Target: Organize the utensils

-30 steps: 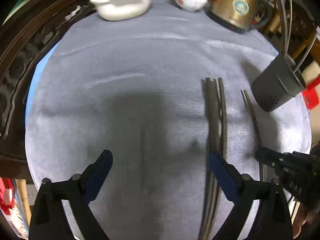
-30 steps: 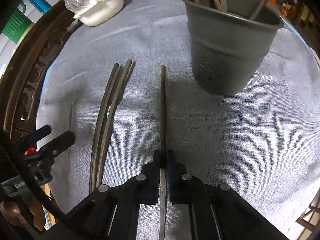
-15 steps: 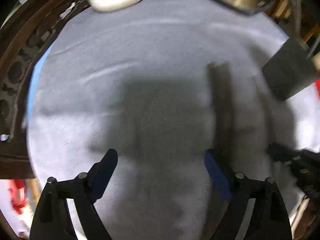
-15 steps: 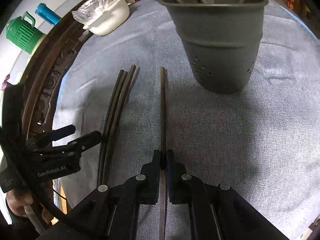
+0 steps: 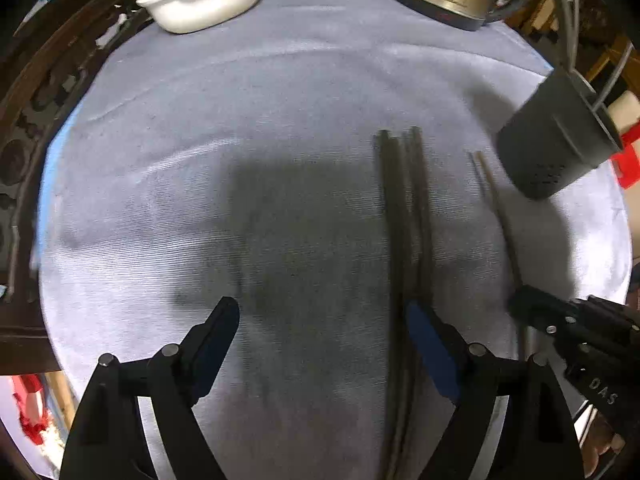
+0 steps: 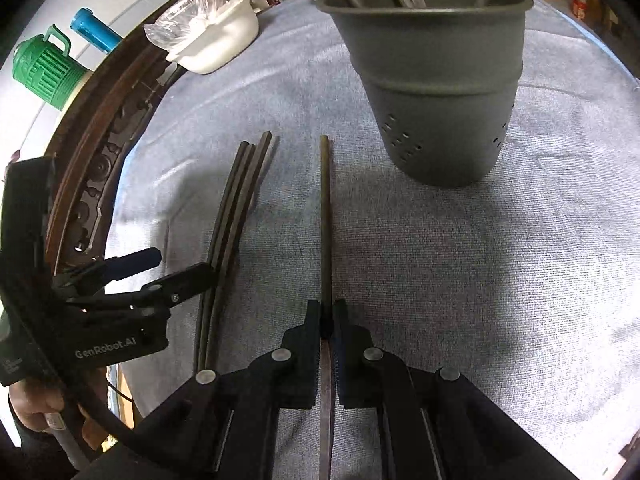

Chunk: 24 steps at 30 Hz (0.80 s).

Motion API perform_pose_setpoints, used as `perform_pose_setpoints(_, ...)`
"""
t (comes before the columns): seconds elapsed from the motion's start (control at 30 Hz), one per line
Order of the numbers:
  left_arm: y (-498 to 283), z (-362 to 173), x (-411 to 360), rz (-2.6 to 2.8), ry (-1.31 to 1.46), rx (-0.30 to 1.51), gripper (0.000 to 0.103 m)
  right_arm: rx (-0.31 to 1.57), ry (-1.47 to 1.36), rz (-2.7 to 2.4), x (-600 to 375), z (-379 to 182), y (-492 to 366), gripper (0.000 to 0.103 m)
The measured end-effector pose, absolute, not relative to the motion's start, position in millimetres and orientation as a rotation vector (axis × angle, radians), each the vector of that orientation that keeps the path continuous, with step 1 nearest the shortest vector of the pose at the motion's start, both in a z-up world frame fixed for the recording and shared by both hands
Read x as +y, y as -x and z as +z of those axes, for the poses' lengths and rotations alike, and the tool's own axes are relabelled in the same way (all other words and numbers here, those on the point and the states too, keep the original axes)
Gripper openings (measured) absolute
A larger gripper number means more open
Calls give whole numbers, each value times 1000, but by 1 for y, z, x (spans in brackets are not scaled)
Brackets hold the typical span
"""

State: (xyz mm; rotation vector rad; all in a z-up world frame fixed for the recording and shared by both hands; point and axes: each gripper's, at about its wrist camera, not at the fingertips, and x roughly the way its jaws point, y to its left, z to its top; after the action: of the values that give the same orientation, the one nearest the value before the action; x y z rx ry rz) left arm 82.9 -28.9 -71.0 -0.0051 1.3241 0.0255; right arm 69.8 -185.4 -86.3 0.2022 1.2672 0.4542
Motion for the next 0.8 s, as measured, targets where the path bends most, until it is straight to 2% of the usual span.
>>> perform_pose_setpoints(0.03,-80,-71,-27,36,3,1321,85,1267,-204,453,-186,-87,-70,8)
perform_pose_setpoints(0.1,-77,-77,-16,90,-7,1359,76,1267,-204,453,-185,-87,-70,8)
perform_pose_setpoints(0.27,-70,-71,-4,86,108,1356,75,1262,-205,454,-187,-88,-69,8)
perform_pose_setpoints(0.4,-73,-62,-32,5,64,1348,75,1262,-204,454,-187,-88,-69,8)
perform_pose_setpoints(0.63,-78,-79,-56,14,-16,1388,77,1260,-218,457,-188,-88,-69,8)
perform_pose_setpoints(0.77,-68,-80,-46,18,1,1396,75,1258,-220,467,-189,-89,-70,8)
perform_pose_setpoints(0.8,-68,-79,-42,16,7,1395,70,1259,-219,469,-189,-89,-70,8)
